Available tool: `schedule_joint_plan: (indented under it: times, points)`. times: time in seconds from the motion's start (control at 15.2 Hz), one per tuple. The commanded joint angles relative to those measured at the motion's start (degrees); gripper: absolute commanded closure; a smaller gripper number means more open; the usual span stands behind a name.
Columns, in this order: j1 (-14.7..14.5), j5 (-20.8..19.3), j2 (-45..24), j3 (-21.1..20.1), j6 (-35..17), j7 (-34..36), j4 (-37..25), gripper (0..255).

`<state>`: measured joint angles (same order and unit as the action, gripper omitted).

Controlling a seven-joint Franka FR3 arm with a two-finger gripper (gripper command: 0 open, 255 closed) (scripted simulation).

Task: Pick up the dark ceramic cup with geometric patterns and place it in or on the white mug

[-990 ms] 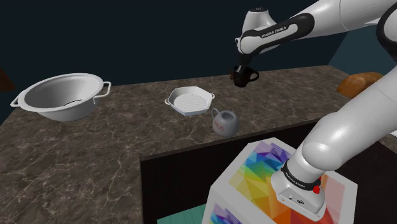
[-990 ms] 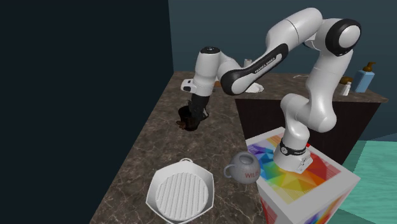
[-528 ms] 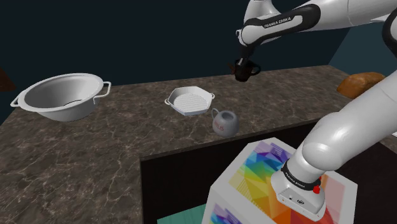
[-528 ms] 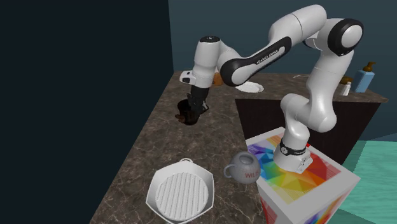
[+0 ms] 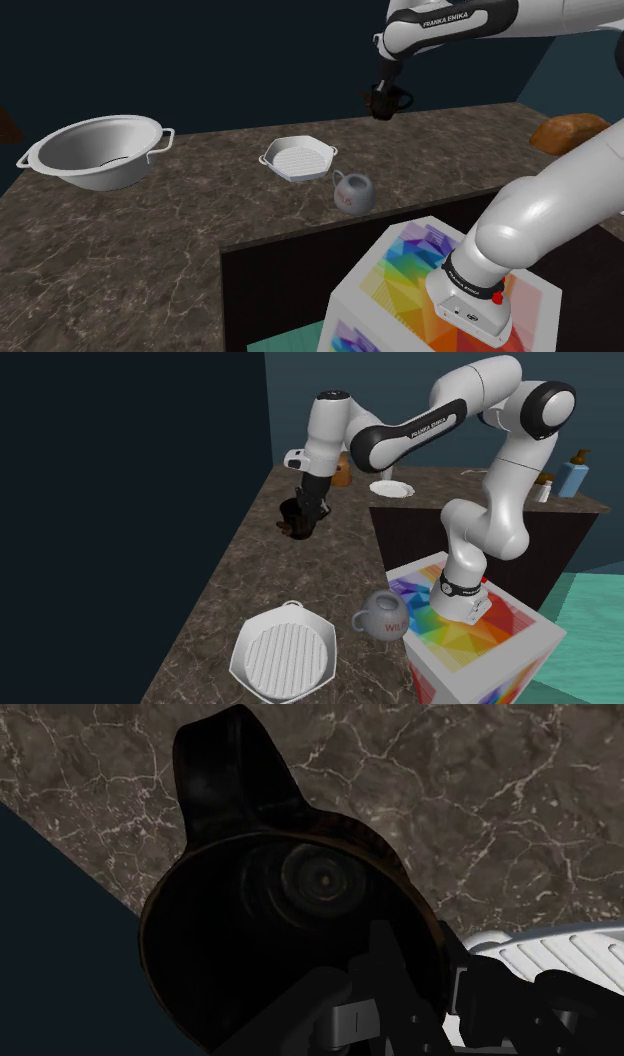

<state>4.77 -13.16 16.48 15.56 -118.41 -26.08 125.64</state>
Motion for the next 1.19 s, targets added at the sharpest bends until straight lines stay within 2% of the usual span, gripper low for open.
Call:
schedule_joint_plan:
  times: [0.0,0.53,1.12]
  points:
    - [-0.5,-0.4,2.4,-1.5,1.0,2.0,1.6,255]
    - [-3.5,0.1,12.5,-9.7,5.5,12.5,9.3,255]
    - [-8.3,4.6,19.7,-19.8,11.1,23.8,12.9,255]
